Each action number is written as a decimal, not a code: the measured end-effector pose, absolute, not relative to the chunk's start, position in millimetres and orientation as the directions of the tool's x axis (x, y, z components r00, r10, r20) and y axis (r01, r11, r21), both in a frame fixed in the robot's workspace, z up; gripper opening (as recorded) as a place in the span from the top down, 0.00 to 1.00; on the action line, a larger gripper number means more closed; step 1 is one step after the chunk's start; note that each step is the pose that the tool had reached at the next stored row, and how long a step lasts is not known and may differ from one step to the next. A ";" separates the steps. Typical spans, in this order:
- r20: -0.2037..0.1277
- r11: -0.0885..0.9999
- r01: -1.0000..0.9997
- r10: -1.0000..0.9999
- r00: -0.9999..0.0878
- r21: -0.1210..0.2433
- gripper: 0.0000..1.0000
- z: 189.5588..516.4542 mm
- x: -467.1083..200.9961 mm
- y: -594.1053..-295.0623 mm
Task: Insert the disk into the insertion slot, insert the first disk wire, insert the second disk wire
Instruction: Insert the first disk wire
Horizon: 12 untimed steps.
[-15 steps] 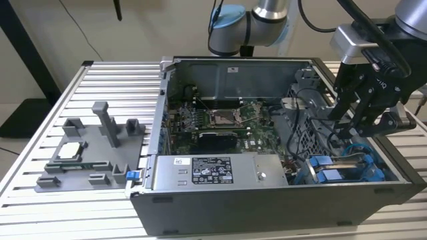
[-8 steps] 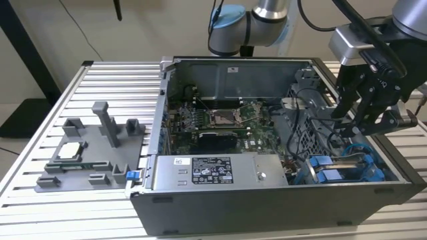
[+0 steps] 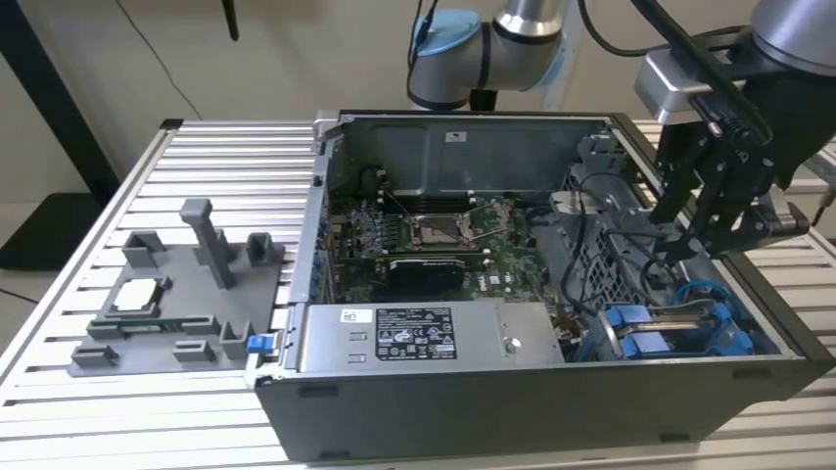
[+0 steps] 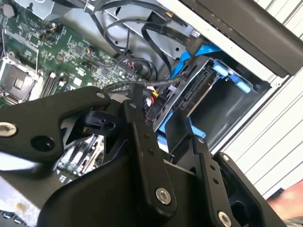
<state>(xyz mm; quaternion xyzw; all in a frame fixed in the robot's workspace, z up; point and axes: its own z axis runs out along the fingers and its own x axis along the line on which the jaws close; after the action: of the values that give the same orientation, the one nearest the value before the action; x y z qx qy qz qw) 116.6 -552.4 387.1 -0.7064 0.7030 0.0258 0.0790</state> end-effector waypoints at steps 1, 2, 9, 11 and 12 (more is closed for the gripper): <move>-0.147 0.001 -0.997 -0.989 0.010 -0.075 0.00 387.0 116.6 -552.5; -0.147 0.001 -0.997 -0.989 0.010 -0.075 0.00 386.9 116.5 -552.7; -0.147 0.001 -0.997 -0.989 0.010 -0.075 0.00 385.0 115.1 -553.8; -0.147 0.001 -0.997 -0.989 0.010 -0.075 0.00 384.4 114.4 -554.0; -0.147 0.001 -0.997 -0.989 0.010 -0.075 0.00 384.0 114.2 -554.0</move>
<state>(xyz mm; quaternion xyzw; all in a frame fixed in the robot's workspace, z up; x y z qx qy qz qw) 114.2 -554.0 384.0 -0.7064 0.7030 0.0257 0.0790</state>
